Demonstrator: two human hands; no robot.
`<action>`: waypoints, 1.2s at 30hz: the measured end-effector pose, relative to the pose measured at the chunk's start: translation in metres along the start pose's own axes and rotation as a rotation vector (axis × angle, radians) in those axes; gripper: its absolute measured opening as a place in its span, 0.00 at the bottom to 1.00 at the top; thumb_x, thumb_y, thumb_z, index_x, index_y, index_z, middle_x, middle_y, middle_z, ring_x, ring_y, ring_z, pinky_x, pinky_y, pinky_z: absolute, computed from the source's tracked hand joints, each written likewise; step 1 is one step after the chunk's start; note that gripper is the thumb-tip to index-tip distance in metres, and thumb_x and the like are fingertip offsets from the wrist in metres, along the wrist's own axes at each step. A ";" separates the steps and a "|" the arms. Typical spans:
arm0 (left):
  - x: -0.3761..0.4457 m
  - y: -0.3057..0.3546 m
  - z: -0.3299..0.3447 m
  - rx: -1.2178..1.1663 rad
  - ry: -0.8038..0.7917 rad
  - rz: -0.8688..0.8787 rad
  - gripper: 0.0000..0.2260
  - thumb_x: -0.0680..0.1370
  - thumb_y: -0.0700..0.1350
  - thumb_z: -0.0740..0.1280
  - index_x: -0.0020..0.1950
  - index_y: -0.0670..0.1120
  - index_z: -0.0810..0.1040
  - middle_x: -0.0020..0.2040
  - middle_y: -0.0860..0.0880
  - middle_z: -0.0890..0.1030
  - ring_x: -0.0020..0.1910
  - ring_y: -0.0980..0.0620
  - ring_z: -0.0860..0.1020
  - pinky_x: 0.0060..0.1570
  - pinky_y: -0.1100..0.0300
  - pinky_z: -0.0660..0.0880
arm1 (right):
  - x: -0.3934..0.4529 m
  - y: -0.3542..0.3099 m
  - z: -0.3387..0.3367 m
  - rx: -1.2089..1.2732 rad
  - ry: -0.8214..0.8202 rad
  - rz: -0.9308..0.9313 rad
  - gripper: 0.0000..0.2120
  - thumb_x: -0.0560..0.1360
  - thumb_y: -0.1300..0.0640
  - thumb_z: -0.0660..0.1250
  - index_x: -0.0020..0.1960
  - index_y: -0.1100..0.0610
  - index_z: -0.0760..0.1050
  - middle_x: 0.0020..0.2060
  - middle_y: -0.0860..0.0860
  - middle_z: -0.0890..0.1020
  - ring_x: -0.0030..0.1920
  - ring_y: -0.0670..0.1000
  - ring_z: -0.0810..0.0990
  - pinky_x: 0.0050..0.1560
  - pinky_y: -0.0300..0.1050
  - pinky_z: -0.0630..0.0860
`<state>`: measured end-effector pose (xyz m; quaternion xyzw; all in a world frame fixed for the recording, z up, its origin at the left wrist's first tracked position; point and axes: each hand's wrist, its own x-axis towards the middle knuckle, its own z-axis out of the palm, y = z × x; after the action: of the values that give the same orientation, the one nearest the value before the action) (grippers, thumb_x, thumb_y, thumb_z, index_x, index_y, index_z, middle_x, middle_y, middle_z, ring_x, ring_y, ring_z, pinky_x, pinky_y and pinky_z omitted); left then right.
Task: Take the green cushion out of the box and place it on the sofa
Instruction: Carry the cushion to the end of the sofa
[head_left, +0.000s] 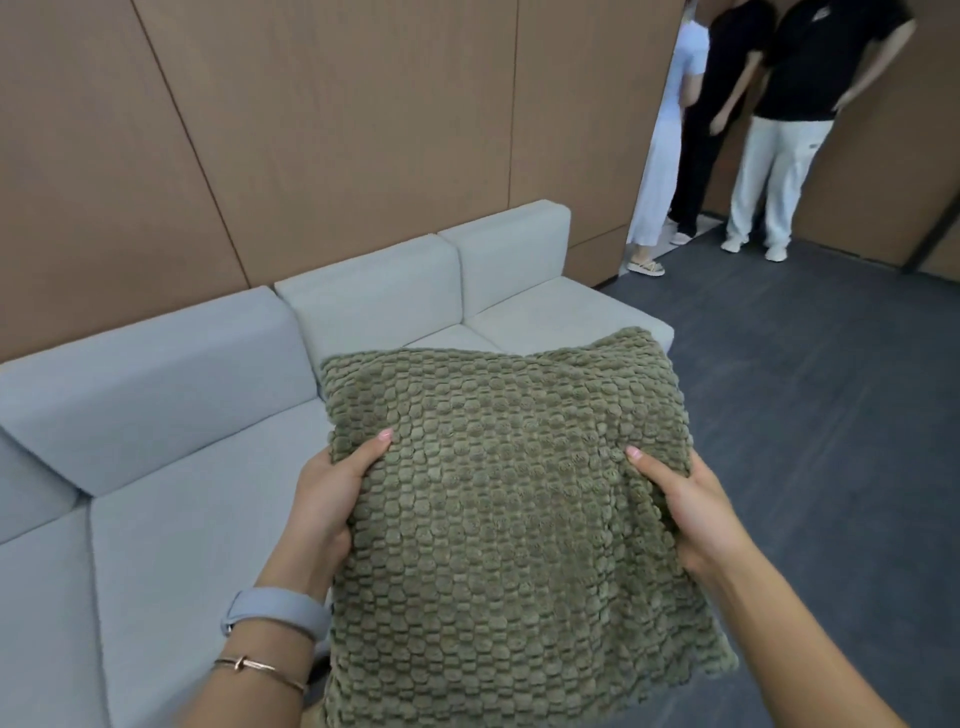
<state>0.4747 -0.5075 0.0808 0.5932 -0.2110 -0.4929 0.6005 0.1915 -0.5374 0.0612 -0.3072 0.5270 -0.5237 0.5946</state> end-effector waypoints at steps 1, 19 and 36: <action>0.005 -0.001 0.014 0.004 -0.012 -0.007 0.08 0.71 0.42 0.72 0.48 0.43 0.79 0.47 0.44 0.83 0.45 0.49 0.82 0.40 0.58 0.76 | 0.008 -0.005 -0.008 0.010 0.017 -0.002 0.21 0.72 0.60 0.70 0.64 0.55 0.73 0.56 0.56 0.83 0.55 0.58 0.82 0.56 0.59 0.77; 0.178 0.004 0.236 0.054 -0.201 -0.058 0.10 0.70 0.43 0.73 0.50 0.43 0.80 0.48 0.43 0.84 0.47 0.46 0.83 0.47 0.54 0.78 | 0.207 -0.087 -0.075 0.052 0.207 -0.045 0.18 0.72 0.60 0.70 0.62 0.55 0.74 0.54 0.56 0.83 0.53 0.57 0.82 0.50 0.53 0.78; 0.322 0.009 0.424 0.062 -0.159 -0.054 0.09 0.71 0.43 0.72 0.49 0.43 0.80 0.47 0.44 0.84 0.46 0.47 0.83 0.42 0.57 0.77 | 0.434 -0.170 -0.129 -0.002 0.191 -0.018 0.20 0.71 0.59 0.71 0.63 0.55 0.74 0.55 0.56 0.83 0.54 0.57 0.83 0.57 0.59 0.77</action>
<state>0.2594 -0.9944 0.0697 0.5761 -0.2571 -0.5476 0.5497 -0.0265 -0.9690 0.0521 -0.2612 0.5792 -0.5553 0.5366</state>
